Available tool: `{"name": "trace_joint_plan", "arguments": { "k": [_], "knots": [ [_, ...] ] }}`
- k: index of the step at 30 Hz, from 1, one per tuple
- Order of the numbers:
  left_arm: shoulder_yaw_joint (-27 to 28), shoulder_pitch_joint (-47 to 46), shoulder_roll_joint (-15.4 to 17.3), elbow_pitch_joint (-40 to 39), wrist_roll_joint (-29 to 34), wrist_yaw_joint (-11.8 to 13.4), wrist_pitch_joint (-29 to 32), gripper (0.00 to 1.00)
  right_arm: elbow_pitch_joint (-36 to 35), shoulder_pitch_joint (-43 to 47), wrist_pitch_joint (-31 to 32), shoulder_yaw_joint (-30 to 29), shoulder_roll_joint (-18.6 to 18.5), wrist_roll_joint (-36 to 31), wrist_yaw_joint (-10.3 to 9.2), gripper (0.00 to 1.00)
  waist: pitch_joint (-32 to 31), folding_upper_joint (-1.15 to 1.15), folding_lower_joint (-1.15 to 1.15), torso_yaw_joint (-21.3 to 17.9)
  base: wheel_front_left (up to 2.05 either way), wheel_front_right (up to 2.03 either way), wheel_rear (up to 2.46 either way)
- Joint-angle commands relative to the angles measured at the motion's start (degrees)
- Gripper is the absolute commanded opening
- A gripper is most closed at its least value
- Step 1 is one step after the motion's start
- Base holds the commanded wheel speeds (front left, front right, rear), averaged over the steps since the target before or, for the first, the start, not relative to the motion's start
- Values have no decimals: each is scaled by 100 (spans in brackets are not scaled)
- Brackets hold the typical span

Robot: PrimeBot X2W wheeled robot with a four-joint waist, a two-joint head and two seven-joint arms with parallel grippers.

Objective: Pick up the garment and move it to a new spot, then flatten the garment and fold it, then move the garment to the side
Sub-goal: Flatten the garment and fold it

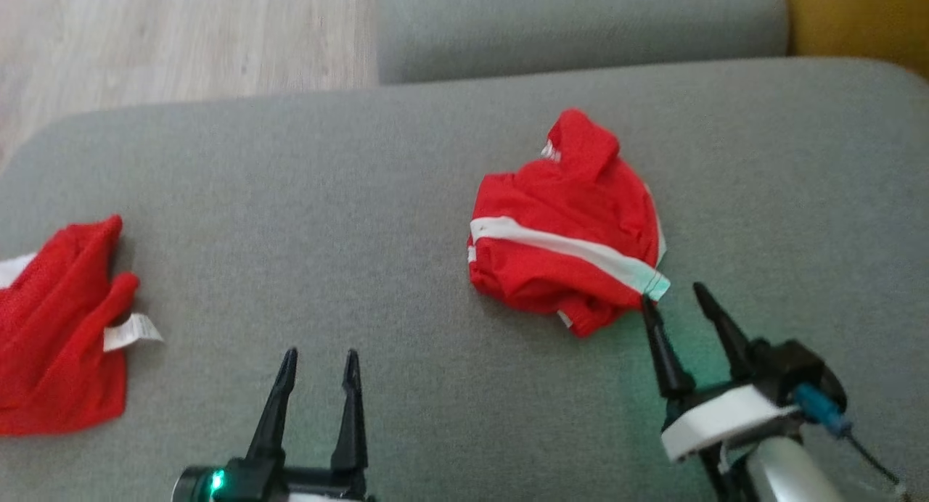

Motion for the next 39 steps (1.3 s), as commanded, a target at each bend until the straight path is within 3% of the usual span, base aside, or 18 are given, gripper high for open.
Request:
{"name": "trace_joint_plan", "arguments": {
  "k": [1,15,17,21,24,27,33,39],
  "knots": [
    [109,-284,-49,-159,-33,-6,-37,100,-48,-282,-34,74,-81,39,43,100,232,0,-1,76,0,0,0],
    [-82,-775,-49,-51,-186,-33,-37,100,1478,-1246,-34,3,-106,697,43,100,746,0,-1,394,0,0,0],
    [-95,-822,-49,-39,-184,-51,-37,100,1549,-1345,-34,159,-141,783,43,0,770,0,-1,454,0,0,0],
    [-65,-890,-49,-29,-180,-60,-37,100,1330,-1422,-34,377,-264,852,43,0,747,0,-1,567,0,0,0],
    [-41,-892,-49,-43,-176,-59,-37,100,762,-1423,-34,496,-331,656,43,0,668,0,-1,630,0,0,0],
    [22,-775,-49,-5,-162,-48,-37,100,-12,-1606,-34,962,-210,564,43,0,401,0,-1,597,0,0,0],
    [-5,-600,-49,3,-272,-5,-37,100,-658,-2519,-34,1689,4,777,43,0,-40,0,-1,539,0,0,0],
    [-29,-535,-49,-37,-329,45,-37,100,-941,-3287,-34,1641,77,848,43,0,-202,0,-1,510,0,0,0]
  ]
}}
